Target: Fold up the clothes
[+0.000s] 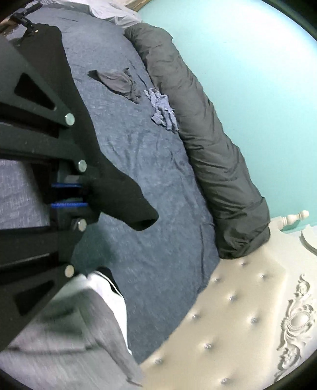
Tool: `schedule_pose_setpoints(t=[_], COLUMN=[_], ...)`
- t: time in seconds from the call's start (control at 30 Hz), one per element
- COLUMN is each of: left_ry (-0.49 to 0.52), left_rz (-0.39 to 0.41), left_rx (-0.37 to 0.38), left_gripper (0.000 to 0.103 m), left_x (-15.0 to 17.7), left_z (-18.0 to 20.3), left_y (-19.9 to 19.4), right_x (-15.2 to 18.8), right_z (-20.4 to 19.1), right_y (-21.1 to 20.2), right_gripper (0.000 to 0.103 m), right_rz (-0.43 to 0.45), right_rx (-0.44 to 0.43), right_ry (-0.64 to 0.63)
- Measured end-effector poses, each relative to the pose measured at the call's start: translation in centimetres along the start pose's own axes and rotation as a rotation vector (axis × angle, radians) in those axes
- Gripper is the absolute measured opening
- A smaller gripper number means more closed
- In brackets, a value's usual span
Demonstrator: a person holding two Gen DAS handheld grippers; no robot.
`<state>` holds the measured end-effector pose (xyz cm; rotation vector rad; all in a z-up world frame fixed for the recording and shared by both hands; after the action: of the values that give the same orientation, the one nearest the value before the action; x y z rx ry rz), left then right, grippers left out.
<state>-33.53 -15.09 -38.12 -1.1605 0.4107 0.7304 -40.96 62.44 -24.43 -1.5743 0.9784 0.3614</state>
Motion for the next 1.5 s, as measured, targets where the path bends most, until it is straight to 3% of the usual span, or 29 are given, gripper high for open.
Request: schedule_pose_setpoints(t=[0.33, 0.5, 0.67, 0.8, 1.17, 1.27, 1.37, 1.43, 1.5], left_ry=[-0.019, -0.07, -0.18, -0.266, -0.163, -0.135, -0.104, -0.082, -0.066], left_rz=[0.018, 0.069, 0.083, 0.054, 0.022, 0.016, 0.01, 0.008, 0.01], left_rx=[-0.023, -0.131, -0.184, -0.151, -0.128, -0.112, -0.094, -0.093, -0.082], left_gripper=[0.071, 0.073, 0.075, 0.076, 0.073, 0.06, 0.035, 0.005, 0.004], left_x=[-0.5, -1.9, -2.6, -2.1, -1.5, -1.4, -1.6, -1.6, -1.6], left_z=[-1.3, -5.4, -10.6, -12.8, -11.4, -11.0, -10.5, -10.3, -10.1], left_y=[-0.7, -2.4, -3.5, -2.9, -1.8, -1.7, -1.6, -1.6, -1.7], right_x=[6.2, 7.8, 9.3, 10.1, 11.0, 11.4, 11.9, 11.9, 11.9], right_z=[-2.9, -2.8, -1.8, -1.5, -1.8, -1.1, -0.9, -1.2, -1.6], right_y=[5.1, 6.5, 7.0, 7.3, 7.6, 7.8, 7.9, 7.9, 7.8], right_gripper=[0.008, 0.008, 0.008, 0.008, 0.011, 0.014, 0.016, 0.016, 0.016], right_rz=[-0.15, -0.166, -0.186, -0.199, -0.231, -0.241, -0.244, -0.245, -0.246], right_rx=[-0.047, -0.031, -0.006, 0.008, 0.057, 0.1, 0.112, 0.102, 0.093], right_ry=[-0.048, -0.047, -0.035, -0.02, -0.049, -0.038, -0.037, -0.042, -0.051])
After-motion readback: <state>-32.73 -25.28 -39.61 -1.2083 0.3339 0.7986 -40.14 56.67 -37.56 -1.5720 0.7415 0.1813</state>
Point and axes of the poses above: each gripper's, at about its wrist camera, not at the fingertips, and y roughly the way its jaws point, z to its right, x to its underside, the point moved 10 cm from there along y, roughly the way its jaws point, and after that the axes turned 2 degrees about -x, right-handed, at the moved point
